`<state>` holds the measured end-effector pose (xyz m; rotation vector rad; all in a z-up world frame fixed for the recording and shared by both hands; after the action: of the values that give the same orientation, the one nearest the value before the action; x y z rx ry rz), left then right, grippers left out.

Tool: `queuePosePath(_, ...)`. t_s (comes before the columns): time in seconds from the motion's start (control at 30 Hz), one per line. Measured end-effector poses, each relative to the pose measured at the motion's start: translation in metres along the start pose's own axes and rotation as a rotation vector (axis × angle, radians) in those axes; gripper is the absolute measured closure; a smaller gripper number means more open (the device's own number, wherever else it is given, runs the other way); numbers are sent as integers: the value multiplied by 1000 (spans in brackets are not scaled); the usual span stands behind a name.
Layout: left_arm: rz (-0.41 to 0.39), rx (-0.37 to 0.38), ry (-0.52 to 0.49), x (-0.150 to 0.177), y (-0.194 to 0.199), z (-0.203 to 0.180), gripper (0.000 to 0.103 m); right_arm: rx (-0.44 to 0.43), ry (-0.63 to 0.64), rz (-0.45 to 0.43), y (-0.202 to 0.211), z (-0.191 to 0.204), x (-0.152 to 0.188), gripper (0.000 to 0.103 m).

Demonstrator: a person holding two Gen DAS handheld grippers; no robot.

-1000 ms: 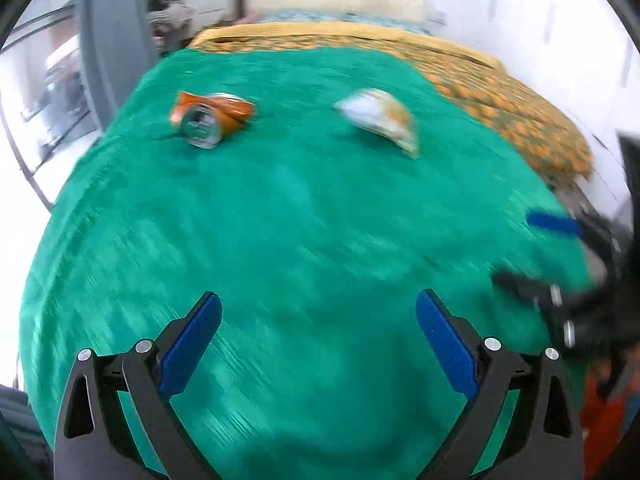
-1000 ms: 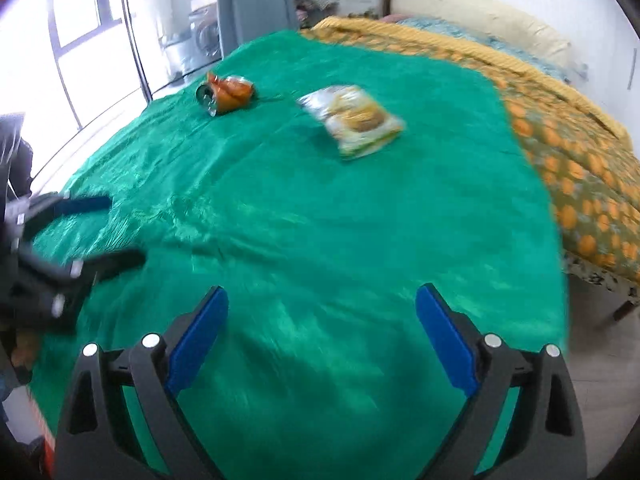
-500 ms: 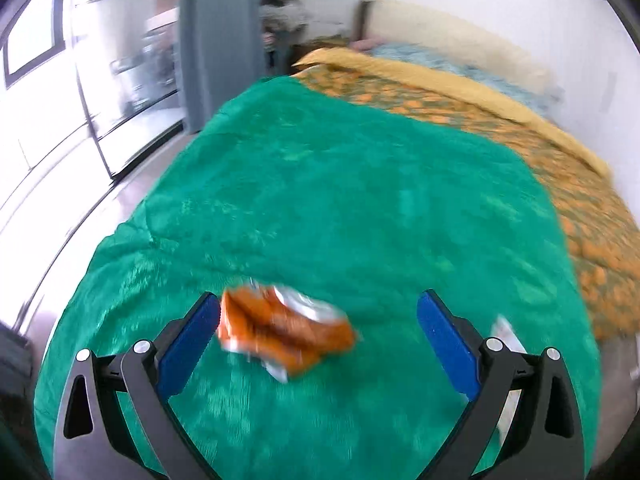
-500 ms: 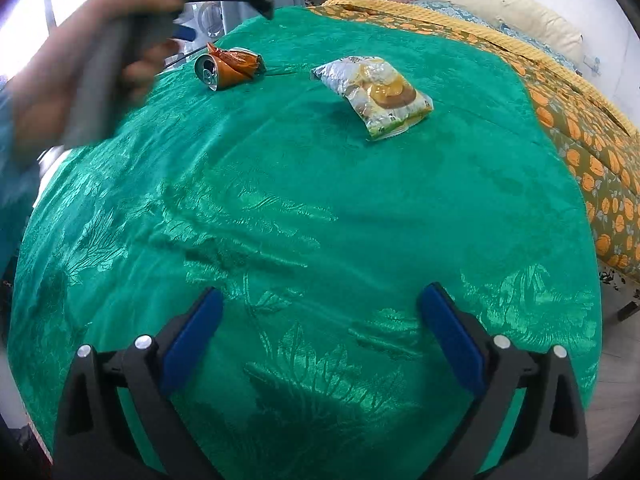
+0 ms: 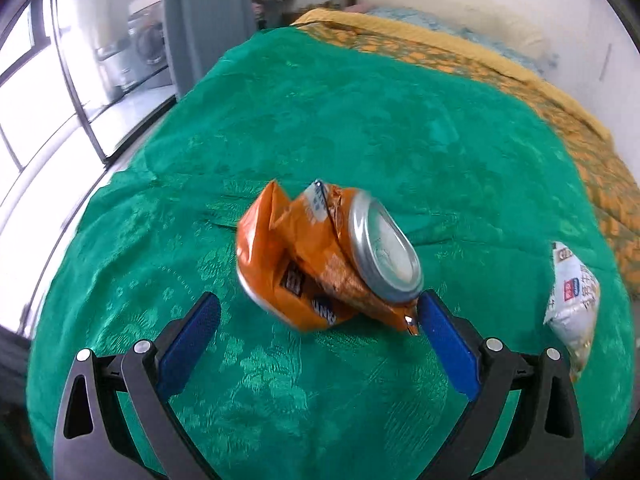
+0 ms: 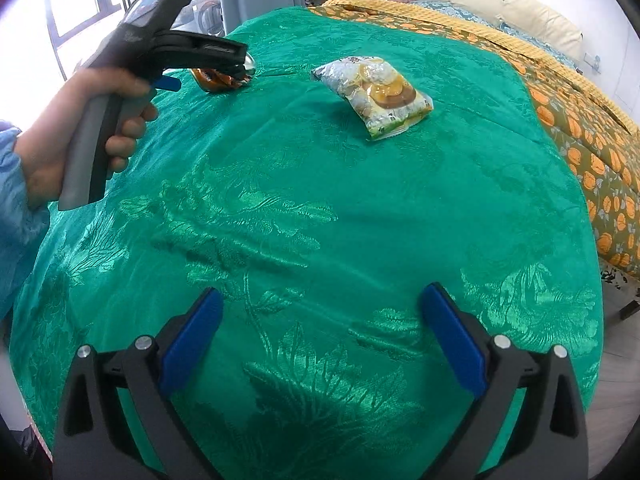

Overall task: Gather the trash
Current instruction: 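Grasp the crushed orange can with the left tool, then grasp the white-yellow snack bag with the right tool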

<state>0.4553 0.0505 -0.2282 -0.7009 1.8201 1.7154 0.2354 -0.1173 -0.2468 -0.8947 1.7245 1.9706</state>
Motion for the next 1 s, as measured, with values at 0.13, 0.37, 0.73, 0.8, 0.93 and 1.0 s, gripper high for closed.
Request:
queuePosePath(0.13,-3,57,42,-3,-6,-9,6,1,1,0,-1,0,0,6)
queuePosePath(0.37,-65,74,78,-18,-2,-26,6,0,1,0,0,-1,0,6)
queuePosePath(0.73,-49,70,140,-21,-17,-11,42,1,1,1,0,0,0,6)
queuePosePath(0.8,-62,91,90,-17,-5,-13,53,1,1,1,0,0,0,6)
queuePosePath(0.93,-81,182,-30,-4,35,-17,56,2,1,1,0,0,0,6)
queuePosePath(1.0,-57,257,-68,8,60,-19,58,2,1,1,0,0,0,6)
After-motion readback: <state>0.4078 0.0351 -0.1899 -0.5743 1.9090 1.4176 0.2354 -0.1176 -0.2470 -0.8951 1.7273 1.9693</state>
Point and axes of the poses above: each gripper's, at about its wrist camera, not at the fingertips, and y roughly against the way its jaws point, z to its left, x to its underside, the point moved 7 cm from there along -y, roughly the way its jaws point, and after that the axes turned 8 degrees about -z, right-handed, at the moved point
